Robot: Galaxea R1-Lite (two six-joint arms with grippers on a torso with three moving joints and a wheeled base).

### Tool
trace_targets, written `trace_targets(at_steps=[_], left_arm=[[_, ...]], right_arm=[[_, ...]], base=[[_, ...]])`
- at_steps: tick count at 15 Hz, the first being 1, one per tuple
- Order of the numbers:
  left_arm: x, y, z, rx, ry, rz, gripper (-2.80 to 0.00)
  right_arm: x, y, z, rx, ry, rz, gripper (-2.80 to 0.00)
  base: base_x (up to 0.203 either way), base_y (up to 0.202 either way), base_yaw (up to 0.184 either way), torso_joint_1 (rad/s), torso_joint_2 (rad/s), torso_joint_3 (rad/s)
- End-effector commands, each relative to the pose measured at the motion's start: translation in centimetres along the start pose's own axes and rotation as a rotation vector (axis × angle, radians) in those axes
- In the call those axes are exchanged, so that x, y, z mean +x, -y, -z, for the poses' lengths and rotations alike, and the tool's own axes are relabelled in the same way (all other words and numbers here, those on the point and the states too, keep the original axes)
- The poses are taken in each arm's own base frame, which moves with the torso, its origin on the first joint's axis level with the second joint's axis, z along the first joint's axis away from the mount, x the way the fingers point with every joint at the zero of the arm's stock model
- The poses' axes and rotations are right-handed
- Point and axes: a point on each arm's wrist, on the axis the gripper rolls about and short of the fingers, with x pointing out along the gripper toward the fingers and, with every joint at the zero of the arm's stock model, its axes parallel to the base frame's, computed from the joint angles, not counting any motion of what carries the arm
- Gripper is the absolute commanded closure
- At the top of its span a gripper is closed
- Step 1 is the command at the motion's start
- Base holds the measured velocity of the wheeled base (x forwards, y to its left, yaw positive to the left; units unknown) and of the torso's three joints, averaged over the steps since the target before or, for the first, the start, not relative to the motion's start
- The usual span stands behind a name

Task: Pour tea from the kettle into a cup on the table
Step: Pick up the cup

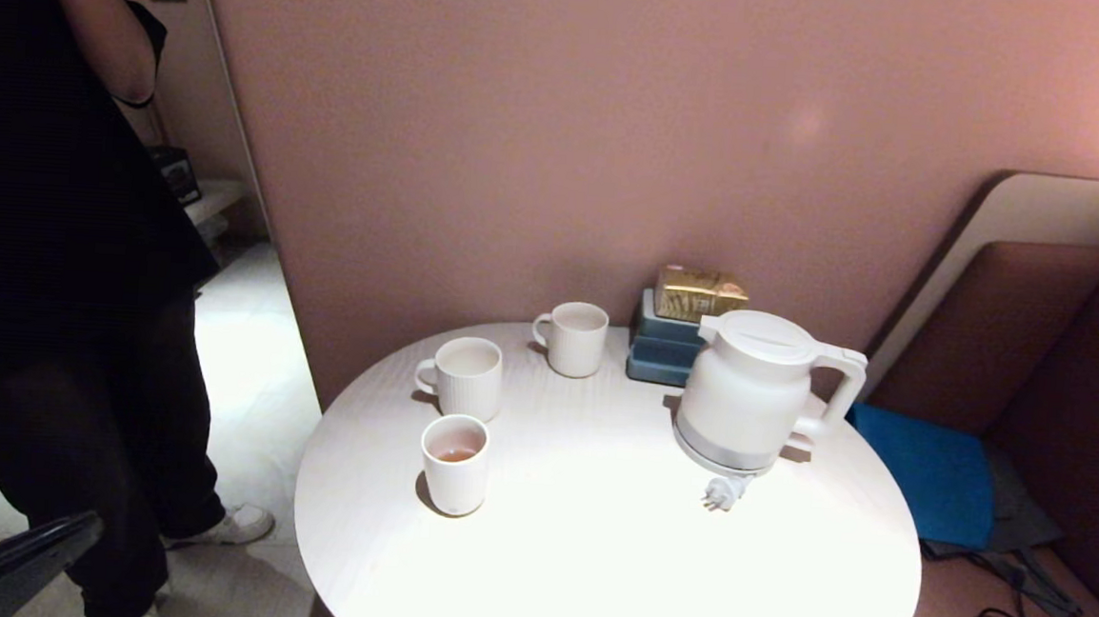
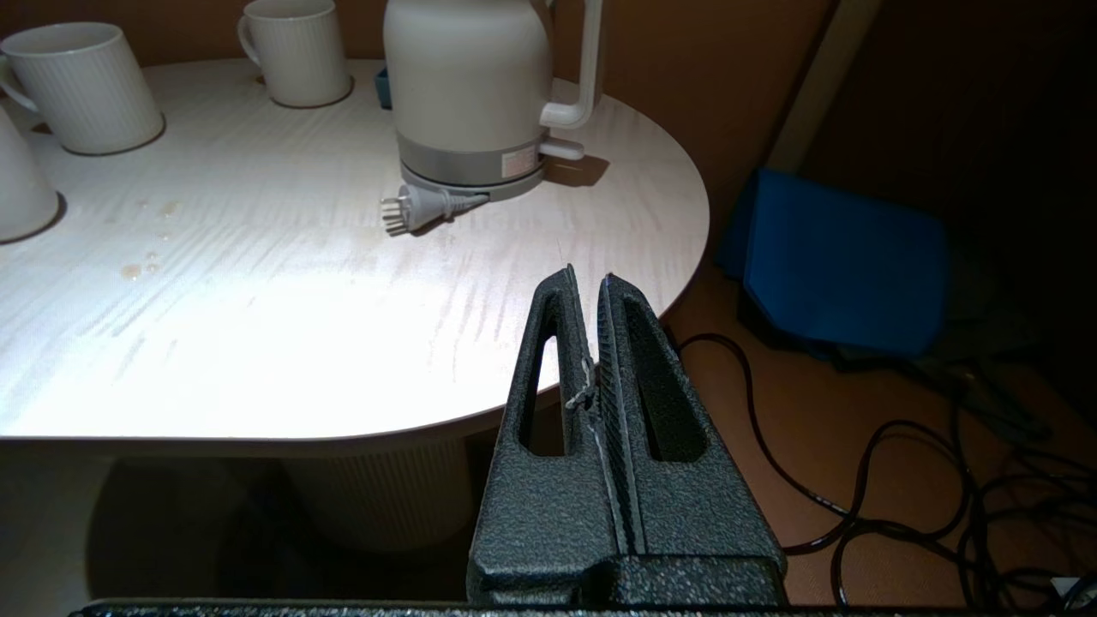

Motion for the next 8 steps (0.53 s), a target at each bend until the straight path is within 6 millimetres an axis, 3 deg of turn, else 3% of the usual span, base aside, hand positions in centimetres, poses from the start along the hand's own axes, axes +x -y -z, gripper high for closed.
trace_targets(at_steps=[1, 4, 8], left_arm=[[4.9, -0.5, 1.1, -0.039, -0.201, 0.102, 0.0], [8.7, 0.4, 3.2, -0.027, -0.3, 0.248, 0.0], [13.4, 1.4, 6.0, -0.003, -0.335, 0.305, 0.0]], right_arm=[[0.0, 0.0, 0.0, 0.0, -0.001, 0.0, 0.0], [0.0, 0.0, 0.0, -0.001, -0.001, 0.0, 0.0], [0.0, 0.0, 0.0, -0.001, -0.002, 0.0, 0.0]], base=[[0.0, 0.0, 0.0, 0.0, 0.0, 0.0], [0.0, 0.0, 0.0, 0.0, 0.0, 0.0], [0.0, 0.0, 0.0, 0.0, 0.0, 0.0]])
